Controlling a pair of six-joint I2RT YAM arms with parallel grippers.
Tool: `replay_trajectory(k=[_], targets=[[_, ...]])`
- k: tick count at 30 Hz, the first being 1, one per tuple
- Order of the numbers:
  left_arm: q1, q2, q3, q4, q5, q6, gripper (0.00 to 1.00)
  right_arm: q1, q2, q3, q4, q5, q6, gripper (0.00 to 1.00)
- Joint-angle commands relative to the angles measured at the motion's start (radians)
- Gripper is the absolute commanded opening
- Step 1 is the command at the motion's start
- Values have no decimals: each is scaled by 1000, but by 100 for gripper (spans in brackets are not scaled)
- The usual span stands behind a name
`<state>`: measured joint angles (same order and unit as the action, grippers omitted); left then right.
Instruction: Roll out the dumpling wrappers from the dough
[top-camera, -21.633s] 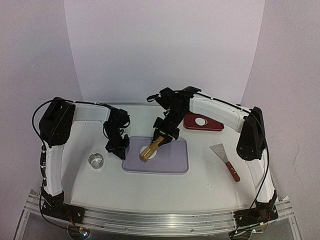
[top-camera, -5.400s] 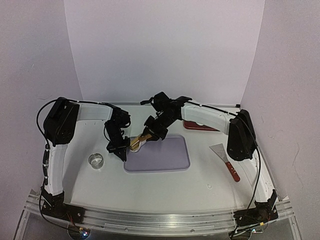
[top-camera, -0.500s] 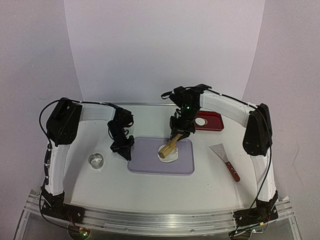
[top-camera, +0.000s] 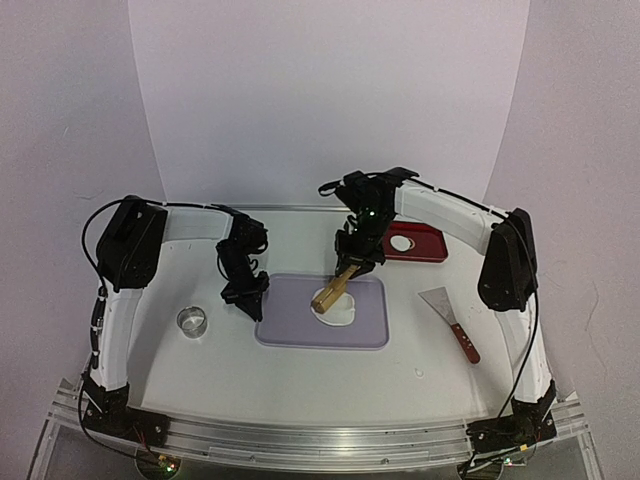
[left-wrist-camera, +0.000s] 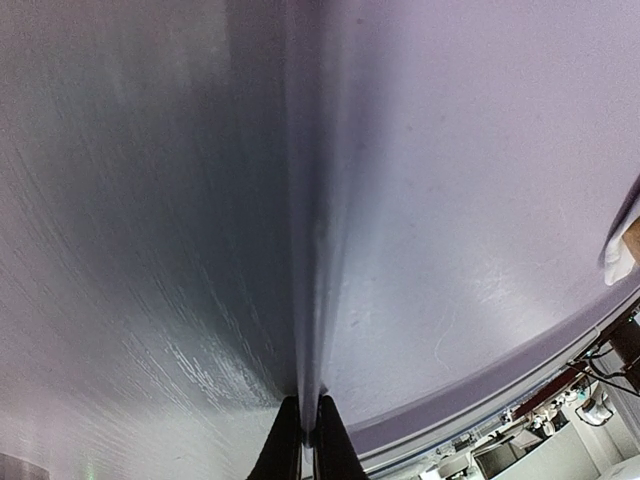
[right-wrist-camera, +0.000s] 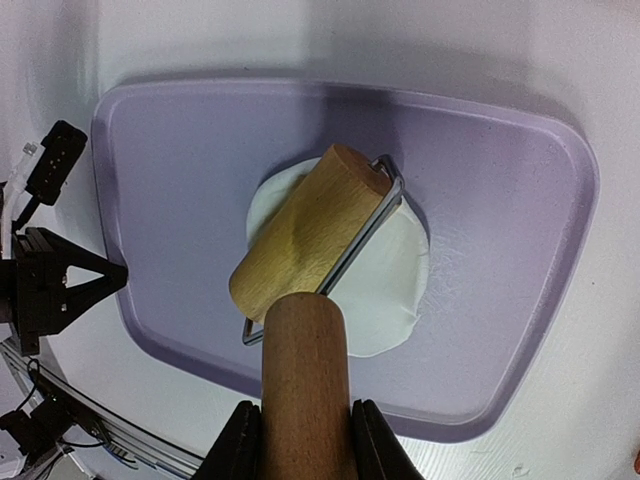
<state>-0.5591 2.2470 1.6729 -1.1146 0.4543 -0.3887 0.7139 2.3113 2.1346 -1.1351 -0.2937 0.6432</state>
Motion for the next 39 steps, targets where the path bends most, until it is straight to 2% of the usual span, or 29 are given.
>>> replay_trajectory(k=[1,10,16,26,39], targets=[[-22,98,-19,27,-13,38,0,36,444,-138,-53,144,28,0],[-23,110,-10,22,-4,42,0,53,522,-49,-141,240,55,0],[-24,115,-1,20,0,42,0,58,510,-25,-143,233,25,0],[-21,100,11,9,-55,38,0,58,251,101,-88,146,-83,0],[-1,37,-69,75,-92,42,0,58,-83,-27,-101,94,-43,0]])
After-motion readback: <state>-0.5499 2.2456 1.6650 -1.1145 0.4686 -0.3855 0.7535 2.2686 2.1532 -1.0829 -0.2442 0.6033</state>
